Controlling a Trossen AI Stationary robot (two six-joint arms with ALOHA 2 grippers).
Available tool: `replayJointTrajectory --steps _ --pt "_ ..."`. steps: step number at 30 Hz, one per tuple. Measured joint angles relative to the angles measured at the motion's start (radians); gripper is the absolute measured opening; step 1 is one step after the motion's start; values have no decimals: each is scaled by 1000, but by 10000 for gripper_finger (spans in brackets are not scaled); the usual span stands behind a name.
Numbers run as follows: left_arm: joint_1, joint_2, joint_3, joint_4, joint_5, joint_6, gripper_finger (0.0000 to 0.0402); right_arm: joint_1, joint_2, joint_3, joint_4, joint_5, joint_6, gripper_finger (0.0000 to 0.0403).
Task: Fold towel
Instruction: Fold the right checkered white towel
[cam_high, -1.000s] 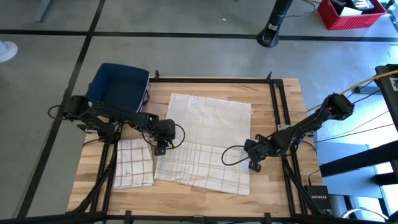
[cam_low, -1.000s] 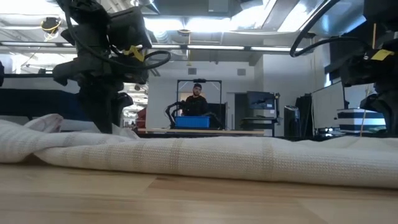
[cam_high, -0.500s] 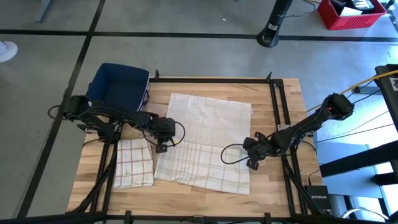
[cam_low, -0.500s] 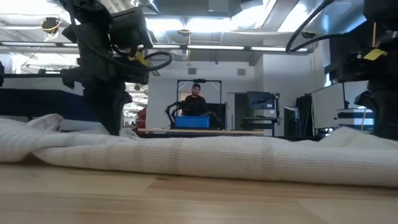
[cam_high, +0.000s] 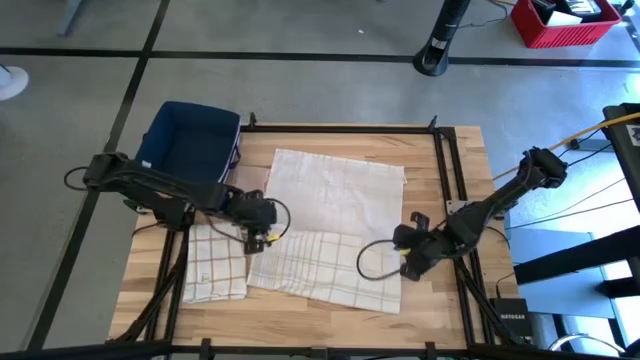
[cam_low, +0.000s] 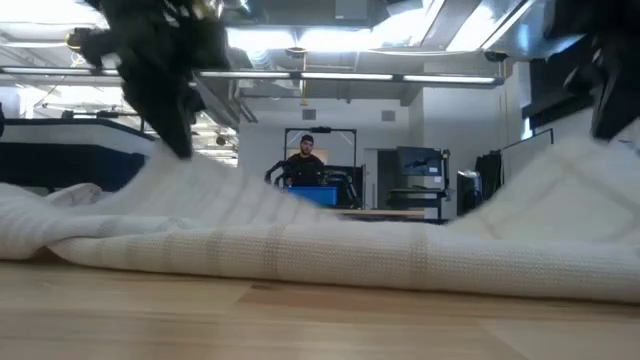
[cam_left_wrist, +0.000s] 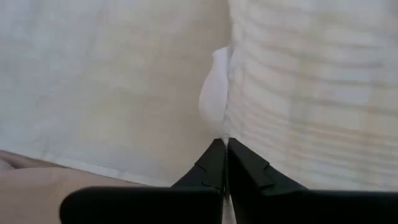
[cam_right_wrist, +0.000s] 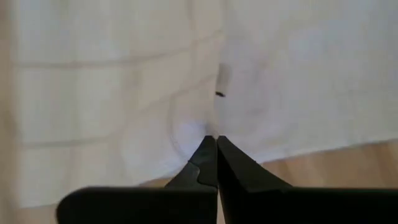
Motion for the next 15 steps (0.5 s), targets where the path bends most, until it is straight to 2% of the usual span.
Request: replayJointTrajectory --steps 4,9,15 --pt "-101 -85 0 3 -21 -100 4 83 8 73 11 33 64 0" --pt "-257 -157 0 27 -4 -276 3 195 8 101 106 23 237 0" --pt "-440 -167 0 235 26 -435 2 357 32 102 314 80 401 0"
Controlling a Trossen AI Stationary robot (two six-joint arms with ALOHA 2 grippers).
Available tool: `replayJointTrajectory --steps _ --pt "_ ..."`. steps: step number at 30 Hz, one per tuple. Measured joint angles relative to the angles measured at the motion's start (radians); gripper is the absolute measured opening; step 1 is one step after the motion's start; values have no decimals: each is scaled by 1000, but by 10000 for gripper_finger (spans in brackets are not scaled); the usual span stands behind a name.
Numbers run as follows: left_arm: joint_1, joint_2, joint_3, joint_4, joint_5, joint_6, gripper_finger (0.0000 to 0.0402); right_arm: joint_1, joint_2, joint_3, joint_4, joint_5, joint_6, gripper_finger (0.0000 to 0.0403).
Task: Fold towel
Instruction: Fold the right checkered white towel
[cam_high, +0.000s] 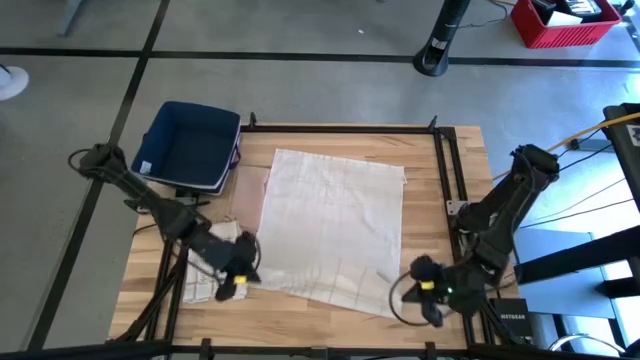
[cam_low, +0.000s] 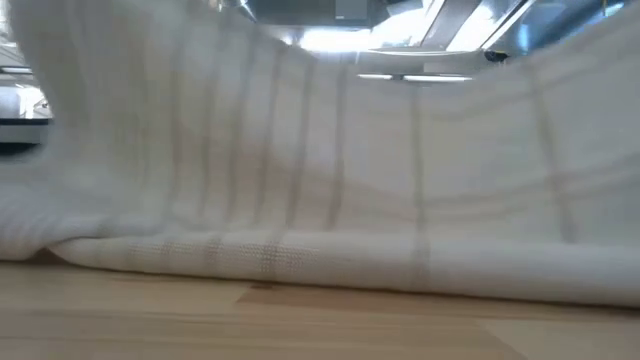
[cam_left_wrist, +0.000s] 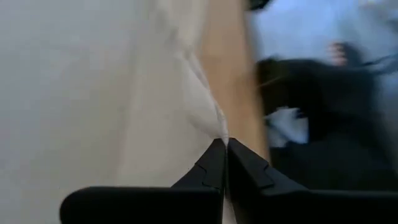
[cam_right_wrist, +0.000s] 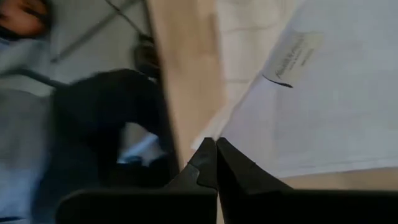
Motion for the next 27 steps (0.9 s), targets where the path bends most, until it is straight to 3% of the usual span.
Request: replayJointTrajectory --steps 8,13,20,27 --pt "-167 51 0 226 -87 -40 2 127 106 0 242 59 135 0" --pt "-248 155 0 363 -69 -142 2 166 190 6 372 59 184 0" --pt "-358 281 1 723 -24 -219 1 205 285 239 229 87 184 0" --pt "-384 299 132 699 -34 -84 1 203 363 514 -84 187 61 0"
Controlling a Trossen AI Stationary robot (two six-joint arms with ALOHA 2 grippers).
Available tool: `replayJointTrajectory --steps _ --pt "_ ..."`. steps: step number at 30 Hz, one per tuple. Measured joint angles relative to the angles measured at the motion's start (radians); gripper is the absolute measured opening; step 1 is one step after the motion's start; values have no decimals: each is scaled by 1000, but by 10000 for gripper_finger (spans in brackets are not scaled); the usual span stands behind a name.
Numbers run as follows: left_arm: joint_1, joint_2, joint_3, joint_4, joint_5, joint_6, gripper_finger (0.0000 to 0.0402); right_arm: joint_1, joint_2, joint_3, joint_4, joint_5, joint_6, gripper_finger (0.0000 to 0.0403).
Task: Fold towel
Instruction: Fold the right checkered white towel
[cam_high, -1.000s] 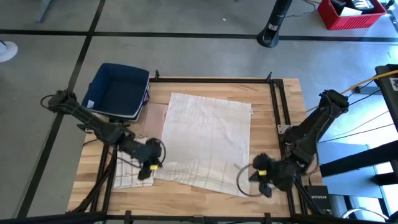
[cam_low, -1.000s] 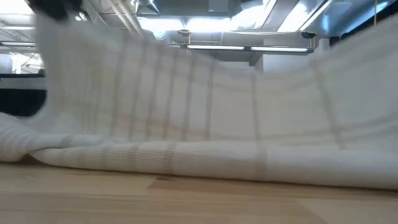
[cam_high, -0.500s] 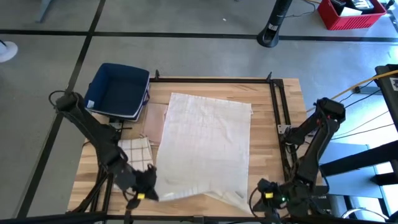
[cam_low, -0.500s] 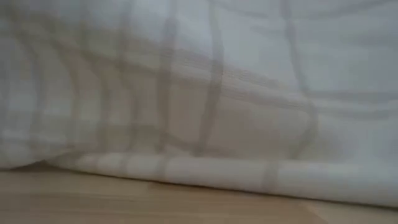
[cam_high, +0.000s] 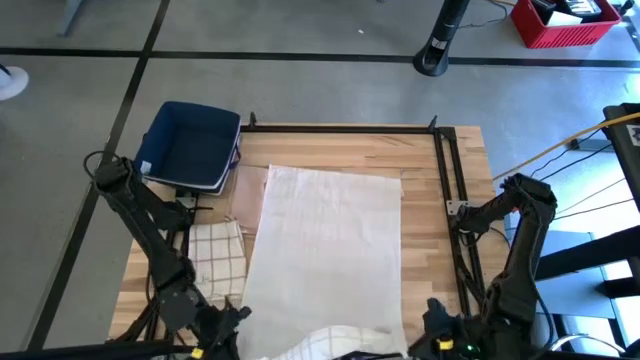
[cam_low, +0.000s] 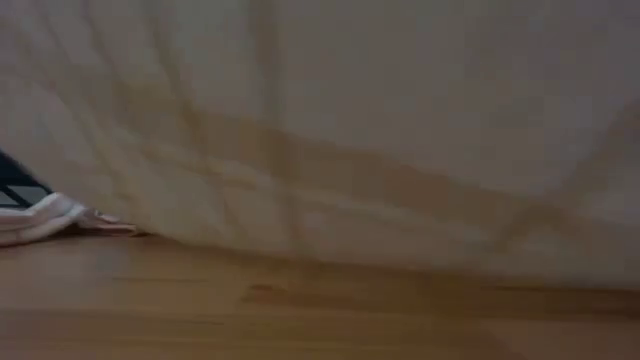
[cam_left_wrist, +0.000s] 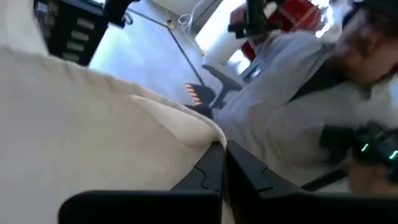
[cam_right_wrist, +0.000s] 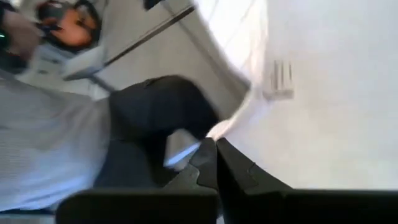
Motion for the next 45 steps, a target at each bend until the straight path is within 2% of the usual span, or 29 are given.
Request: replayJointTrajectory --steps 4,7,11,14,18,23,27,33,39,42,45 --pt "7 -6 58 -155 -19 115 1 -25 5 13 -111 78 -36 0" --pt "34 -14 62 -300 -75 154 1 -47 5 13 -247 137 -24 0" --pt "101 -34 62 -554 -238 161 1 -88 5 13 -476 233 24 0" --pt "171 -60 62 -735 -358 159 1 -128 4 3 -694 288 150 0" --pt "283 -83 62 -967 -505 164 1 -191 4 -62 -902 288 300 0" --pt "447 -86 56 -1165 -588 221 1 -277 4 -198 -956 257 363 0" --pt "574 -85 20 -1162 -632 330 1 -352 4 -315 -947 224 384 0" --pt "749 -85 -73 -1087 -636 439 1 -448 4 -471 -921 205 386 0" --pt "869 -85 -142 -899 -635 559 1 -547 4 -571 -890 230 376 0" --pt "926 -85 -158 -808 -642 648 1 -603 4 -601 -858 252 315 0" --pt "987 -85 -158 -784 -651 686 1 -666 4 -622 -807 279 216 0"
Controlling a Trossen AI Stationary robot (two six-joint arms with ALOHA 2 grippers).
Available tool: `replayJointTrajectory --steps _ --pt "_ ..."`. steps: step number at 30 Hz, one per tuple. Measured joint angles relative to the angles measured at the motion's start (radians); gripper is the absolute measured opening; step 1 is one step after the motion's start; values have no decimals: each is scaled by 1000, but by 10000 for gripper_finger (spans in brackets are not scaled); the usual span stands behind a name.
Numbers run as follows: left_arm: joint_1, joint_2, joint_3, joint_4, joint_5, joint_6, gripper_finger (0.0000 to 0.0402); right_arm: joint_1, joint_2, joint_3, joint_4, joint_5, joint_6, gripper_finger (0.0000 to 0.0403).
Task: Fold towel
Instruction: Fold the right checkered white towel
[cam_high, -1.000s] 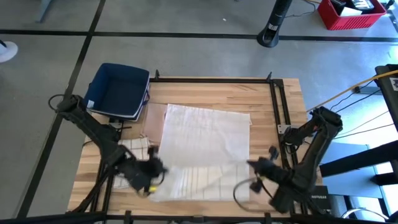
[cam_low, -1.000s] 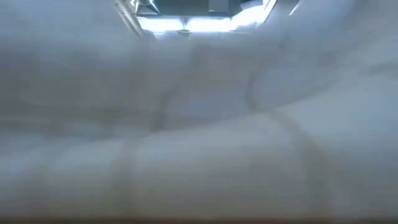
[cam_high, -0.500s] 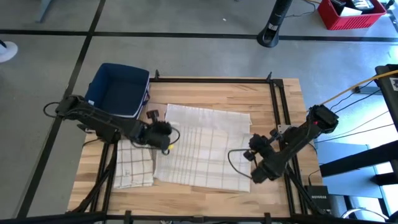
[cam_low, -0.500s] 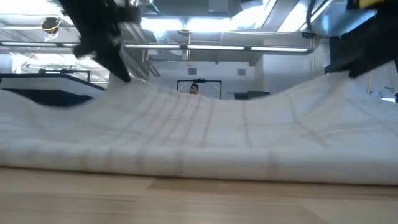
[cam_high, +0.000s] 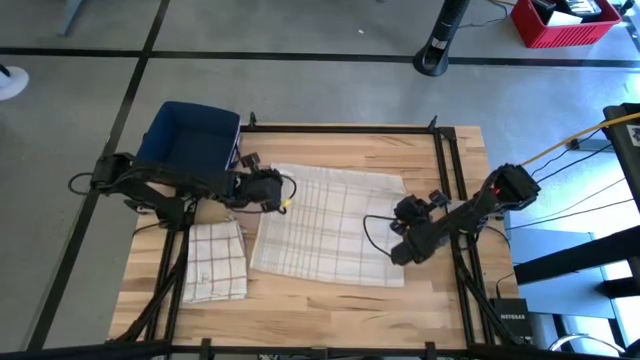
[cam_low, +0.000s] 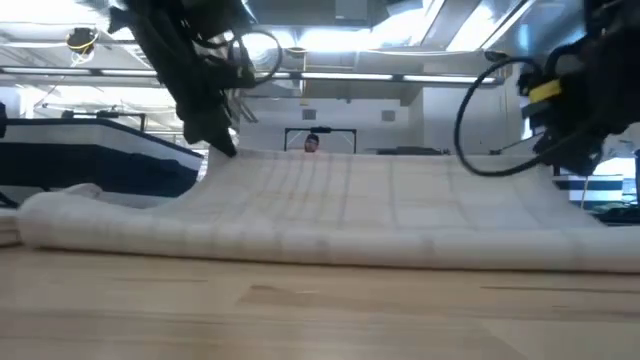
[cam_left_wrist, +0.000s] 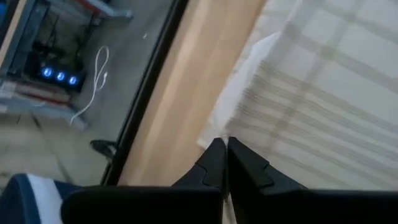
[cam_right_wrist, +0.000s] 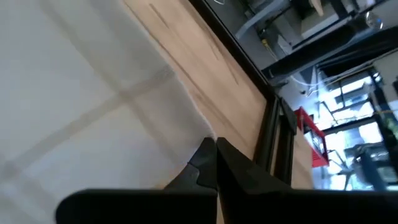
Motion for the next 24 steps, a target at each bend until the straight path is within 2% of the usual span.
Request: replayJointTrajectory --steps 5,12,18,24 --pt "70 0 -41 28 9 -1 1 -91 0 -36 115 37 -211 0" --pt "122 0 -139 217 60 39 1 -202 0 -102 300 59 -432 0" --pt "164 1 -191 355 88 100 1 -257 0 -122 322 50 -493 0" --pt "188 3 -199 429 63 168 1 -264 0 -122 316 103 -522 0"
